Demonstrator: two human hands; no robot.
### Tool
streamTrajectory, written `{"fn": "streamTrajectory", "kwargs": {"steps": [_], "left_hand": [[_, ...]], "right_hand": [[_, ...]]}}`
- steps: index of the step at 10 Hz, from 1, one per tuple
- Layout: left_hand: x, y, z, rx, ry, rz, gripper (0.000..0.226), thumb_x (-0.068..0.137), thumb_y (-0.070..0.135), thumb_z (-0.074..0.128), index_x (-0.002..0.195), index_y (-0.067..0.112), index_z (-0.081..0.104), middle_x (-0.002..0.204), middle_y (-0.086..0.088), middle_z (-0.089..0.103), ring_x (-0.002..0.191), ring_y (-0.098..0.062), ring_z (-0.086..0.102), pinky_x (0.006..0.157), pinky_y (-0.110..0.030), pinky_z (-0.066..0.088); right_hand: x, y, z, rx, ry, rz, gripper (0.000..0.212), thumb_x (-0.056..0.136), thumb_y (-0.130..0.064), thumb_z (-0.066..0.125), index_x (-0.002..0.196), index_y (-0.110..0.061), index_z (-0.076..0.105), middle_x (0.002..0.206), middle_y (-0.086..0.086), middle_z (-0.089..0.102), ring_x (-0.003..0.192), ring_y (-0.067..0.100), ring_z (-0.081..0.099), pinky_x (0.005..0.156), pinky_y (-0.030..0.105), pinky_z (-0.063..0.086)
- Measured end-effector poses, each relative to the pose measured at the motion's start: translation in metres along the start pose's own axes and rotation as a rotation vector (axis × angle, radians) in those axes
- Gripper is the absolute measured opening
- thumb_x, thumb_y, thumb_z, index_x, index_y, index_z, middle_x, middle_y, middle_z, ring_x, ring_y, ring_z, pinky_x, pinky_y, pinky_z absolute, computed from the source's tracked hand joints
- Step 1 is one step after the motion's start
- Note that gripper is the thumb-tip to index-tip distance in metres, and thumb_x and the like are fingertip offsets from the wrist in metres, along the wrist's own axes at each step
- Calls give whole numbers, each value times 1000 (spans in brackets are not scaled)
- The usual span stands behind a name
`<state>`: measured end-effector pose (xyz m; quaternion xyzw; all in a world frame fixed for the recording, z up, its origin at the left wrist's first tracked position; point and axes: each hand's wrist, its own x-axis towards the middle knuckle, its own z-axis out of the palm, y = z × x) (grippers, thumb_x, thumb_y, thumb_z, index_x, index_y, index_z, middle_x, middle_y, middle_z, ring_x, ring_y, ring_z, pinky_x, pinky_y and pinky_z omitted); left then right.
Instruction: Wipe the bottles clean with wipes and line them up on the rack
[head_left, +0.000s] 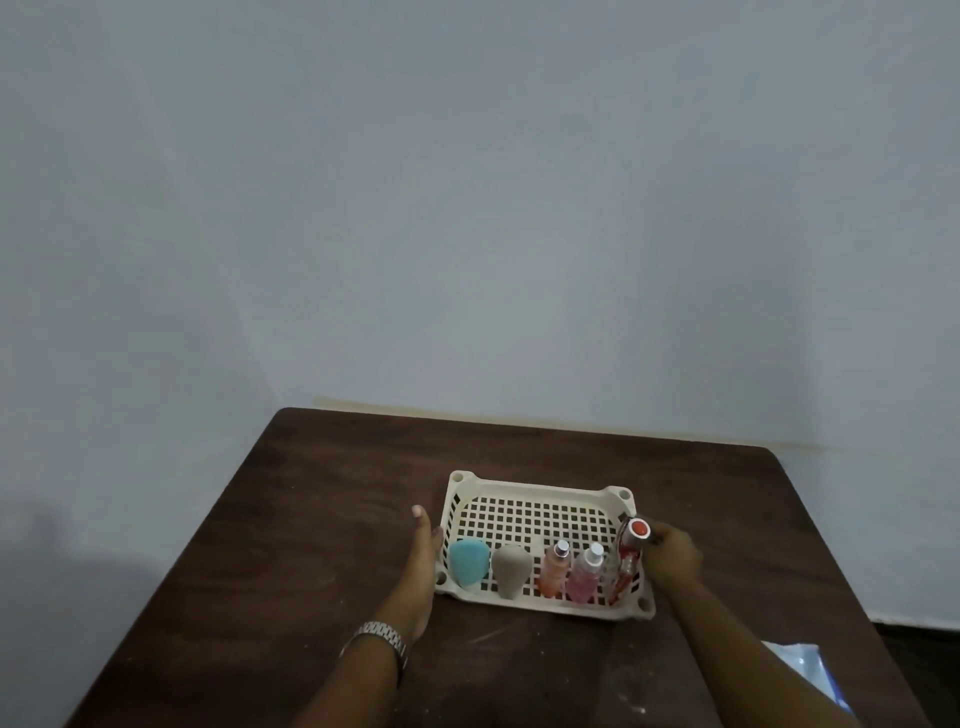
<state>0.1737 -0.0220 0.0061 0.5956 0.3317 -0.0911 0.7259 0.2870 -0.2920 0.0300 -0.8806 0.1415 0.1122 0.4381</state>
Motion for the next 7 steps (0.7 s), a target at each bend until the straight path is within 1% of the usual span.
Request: {"fn": "streamTrajectory", "kwargs": {"steps": [1, 2, 3, 4, 5, 6, 7], "left_hand": [[-4, 11, 18, 16, 27, -9, 125, 55, 96, 8, 151, 18, 27, 155, -5, 31, 145, -26, 24, 120, -47, 14], [5, 9, 21, 2, 48, -16, 139, 42, 105, 13, 151, 20, 29, 155, -5, 32, 144, -32, 26, 119, -51, 15], [8, 8, 21, 6, 52, -23, 144, 36, 107, 17, 151, 21, 30, 155, -4, 33, 143, -32, 27, 118, -52, 17], [-5, 13, 28, 31, 31, -21, 119, 61, 93, 10, 148, 16, 33, 153, -8, 36, 142, -29, 30, 119, -47, 20], [-13, 20, 29, 127, 113, -30, 102, 74, 89, 10, 144, 21, 41, 149, -9, 41, 137, -33, 38, 115, -47, 28], [-7, 29, 23, 477, 246, 139, 74, 95, 66, 13, 152, 20, 22, 160, -7, 17, 148, -29, 13, 120, -48, 12], [-12, 61, 16, 520, 468, 403, 64, 100, 49, 9, 154, 15, 13, 162, -8, 6, 149, -26, -2, 120, -46, -3]], "right_hand": [[7, 4, -8, 11, -14, 10, 28, 87, -9, 60, 114, -11, 68, 117, 15, 65, 112, 29, 58, 79, 23, 39], [10, 4, -12, 41, -32, 19, 29, 87, -5, 60, 116, -8, 67, 119, 15, 64, 113, 27, 57, 79, 20, 37], [12, 2, -15, 42, -69, 16, 30, 88, -7, 59, 117, -9, 66, 119, 14, 64, 112, 27, 58, 80, 21, 40], [16, 2, -19, 8, -143, -1, 31, 89, -10, 58, 120, -12, 64, 120, 11, 64, 108, 23, 60, 61, 16, 42], [18, -5, -27, -20, -159, -12, 32, 90, -9, 56, 122, -9, 60, 123, 9, 62, 109, 24, 58, 57, 10, 40], [23, -13, -38, -182, -66, -95, 43, 92, -3, 50, 135, -7, 46, 140, 12, 47, 128, 26, 44, 94, 26, 41], [28, -36, -55, -301, 102, -334, 54, 96, -13, 44, 147, -13, 26, 156, 10, 19, 142, 27, 21, 111, 36, 26]]}}
